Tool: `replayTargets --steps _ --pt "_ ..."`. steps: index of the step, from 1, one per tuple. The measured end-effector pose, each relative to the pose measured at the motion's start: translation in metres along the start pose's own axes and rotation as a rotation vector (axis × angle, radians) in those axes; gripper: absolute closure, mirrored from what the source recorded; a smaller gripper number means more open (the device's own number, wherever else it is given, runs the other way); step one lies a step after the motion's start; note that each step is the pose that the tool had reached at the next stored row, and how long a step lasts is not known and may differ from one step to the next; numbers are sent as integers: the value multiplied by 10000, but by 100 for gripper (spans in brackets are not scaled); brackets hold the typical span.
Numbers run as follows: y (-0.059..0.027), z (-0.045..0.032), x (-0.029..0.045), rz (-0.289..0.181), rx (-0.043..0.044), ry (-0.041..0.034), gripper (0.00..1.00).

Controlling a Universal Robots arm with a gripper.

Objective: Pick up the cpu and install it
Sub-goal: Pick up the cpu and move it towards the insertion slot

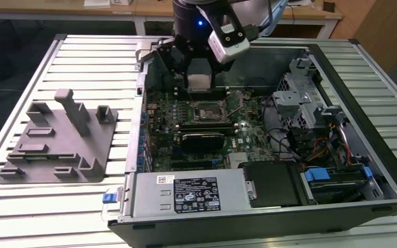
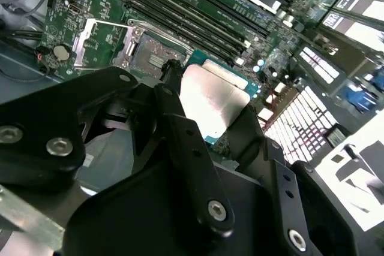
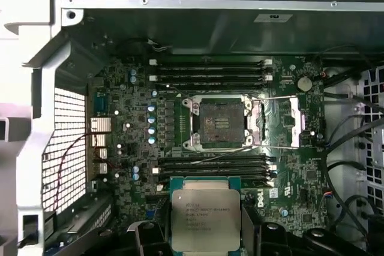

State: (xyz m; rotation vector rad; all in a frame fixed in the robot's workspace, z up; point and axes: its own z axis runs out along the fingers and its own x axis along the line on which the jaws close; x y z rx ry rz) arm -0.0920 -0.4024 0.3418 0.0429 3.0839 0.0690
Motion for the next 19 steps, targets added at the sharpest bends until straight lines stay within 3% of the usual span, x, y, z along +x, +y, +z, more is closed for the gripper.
replayTargets --steps 19 --pt "194 361 -103 3 3 63 45"
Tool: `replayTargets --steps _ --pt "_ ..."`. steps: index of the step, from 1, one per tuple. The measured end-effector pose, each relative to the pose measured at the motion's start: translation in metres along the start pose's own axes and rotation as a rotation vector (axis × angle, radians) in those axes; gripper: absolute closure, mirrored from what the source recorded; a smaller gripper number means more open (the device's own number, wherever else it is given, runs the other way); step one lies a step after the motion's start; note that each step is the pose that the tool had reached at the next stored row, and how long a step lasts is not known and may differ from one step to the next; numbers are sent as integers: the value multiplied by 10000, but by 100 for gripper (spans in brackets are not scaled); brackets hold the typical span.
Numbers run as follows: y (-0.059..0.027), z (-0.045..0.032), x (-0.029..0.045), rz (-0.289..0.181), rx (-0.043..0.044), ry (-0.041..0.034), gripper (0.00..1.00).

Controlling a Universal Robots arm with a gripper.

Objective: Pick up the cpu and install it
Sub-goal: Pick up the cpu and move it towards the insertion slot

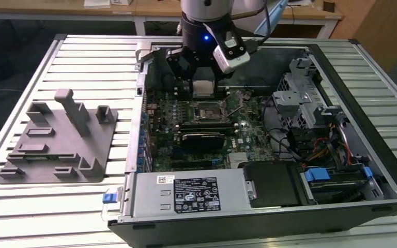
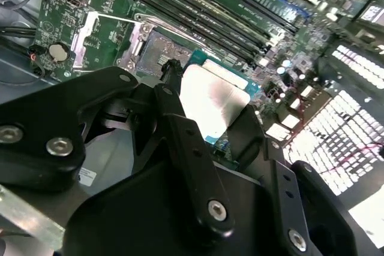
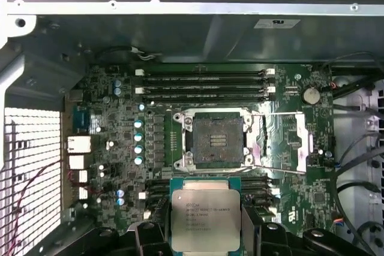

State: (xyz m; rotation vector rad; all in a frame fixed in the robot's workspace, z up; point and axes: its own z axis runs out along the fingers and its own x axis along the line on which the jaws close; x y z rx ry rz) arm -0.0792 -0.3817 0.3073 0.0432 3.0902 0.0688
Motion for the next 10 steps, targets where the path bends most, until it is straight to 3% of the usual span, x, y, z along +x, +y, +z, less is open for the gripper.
replayTargets --steps 10 --pt "89 191 -82 1 5 40 45"
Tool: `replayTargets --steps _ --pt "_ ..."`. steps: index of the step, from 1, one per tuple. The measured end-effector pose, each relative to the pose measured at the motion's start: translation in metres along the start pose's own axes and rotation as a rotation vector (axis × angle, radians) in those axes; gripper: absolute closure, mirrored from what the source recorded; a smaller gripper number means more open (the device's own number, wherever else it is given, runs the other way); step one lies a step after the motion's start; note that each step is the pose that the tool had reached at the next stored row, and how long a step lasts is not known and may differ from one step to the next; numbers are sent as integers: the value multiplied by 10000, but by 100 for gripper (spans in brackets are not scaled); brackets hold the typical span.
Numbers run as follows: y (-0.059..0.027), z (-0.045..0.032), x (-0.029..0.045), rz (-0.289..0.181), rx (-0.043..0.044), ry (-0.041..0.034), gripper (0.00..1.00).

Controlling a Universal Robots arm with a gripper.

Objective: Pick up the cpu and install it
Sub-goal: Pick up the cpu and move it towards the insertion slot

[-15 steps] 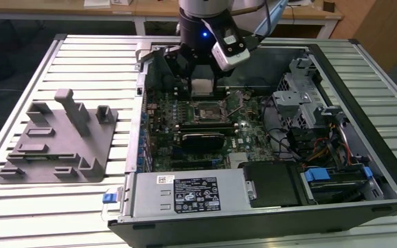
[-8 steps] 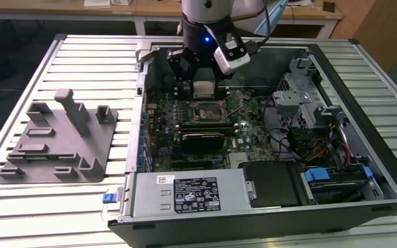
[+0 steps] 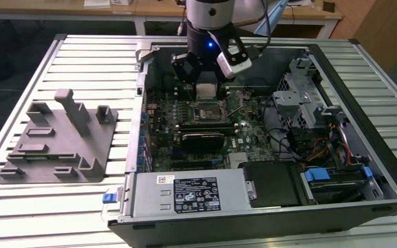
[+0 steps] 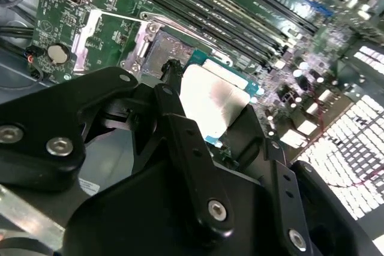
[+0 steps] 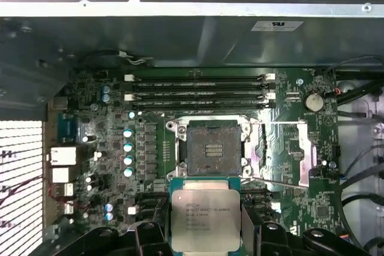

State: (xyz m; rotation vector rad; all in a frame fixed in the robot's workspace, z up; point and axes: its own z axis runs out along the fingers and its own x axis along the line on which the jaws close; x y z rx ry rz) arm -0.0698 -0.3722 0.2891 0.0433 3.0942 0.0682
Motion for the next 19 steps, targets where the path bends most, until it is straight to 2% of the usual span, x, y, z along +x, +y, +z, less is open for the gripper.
replayTargets --steps 13,19 --pt "128 234 -164 4 35 128 45" --pt "193 303 -188 8 44 209 45"
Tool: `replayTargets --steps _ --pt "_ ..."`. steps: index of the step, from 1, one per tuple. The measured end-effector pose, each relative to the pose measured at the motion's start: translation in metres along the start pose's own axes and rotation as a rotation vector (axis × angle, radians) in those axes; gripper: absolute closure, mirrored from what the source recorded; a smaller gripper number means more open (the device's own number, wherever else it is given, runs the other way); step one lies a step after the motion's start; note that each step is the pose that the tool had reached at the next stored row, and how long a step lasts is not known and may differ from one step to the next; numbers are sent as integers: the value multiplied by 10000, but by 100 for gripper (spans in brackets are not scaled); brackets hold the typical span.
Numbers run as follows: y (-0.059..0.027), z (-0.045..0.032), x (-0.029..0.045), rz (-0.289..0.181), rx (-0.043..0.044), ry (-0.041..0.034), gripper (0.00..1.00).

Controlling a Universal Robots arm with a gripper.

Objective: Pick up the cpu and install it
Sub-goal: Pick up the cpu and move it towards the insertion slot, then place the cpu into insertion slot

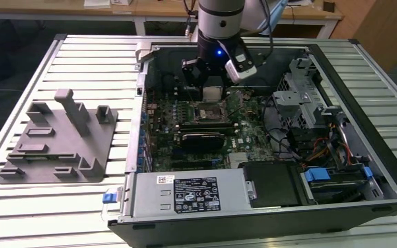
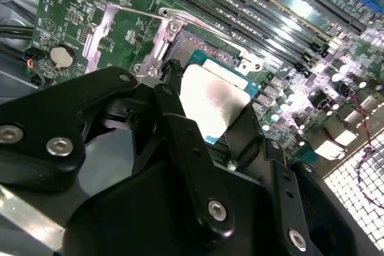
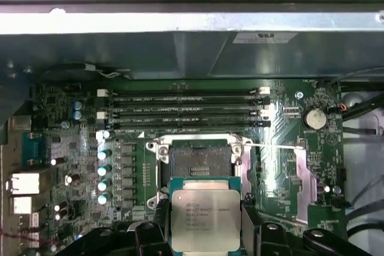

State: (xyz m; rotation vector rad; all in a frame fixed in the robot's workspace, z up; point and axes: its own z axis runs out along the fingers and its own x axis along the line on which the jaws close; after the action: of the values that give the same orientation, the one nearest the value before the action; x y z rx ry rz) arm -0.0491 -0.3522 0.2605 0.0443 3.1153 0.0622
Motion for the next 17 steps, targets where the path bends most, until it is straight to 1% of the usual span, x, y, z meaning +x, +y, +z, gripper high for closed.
replayTargets --steps 6,17 --pt "34 75 -11 2 25 60 45" --pt "36 82 -12 1 26 61 45"
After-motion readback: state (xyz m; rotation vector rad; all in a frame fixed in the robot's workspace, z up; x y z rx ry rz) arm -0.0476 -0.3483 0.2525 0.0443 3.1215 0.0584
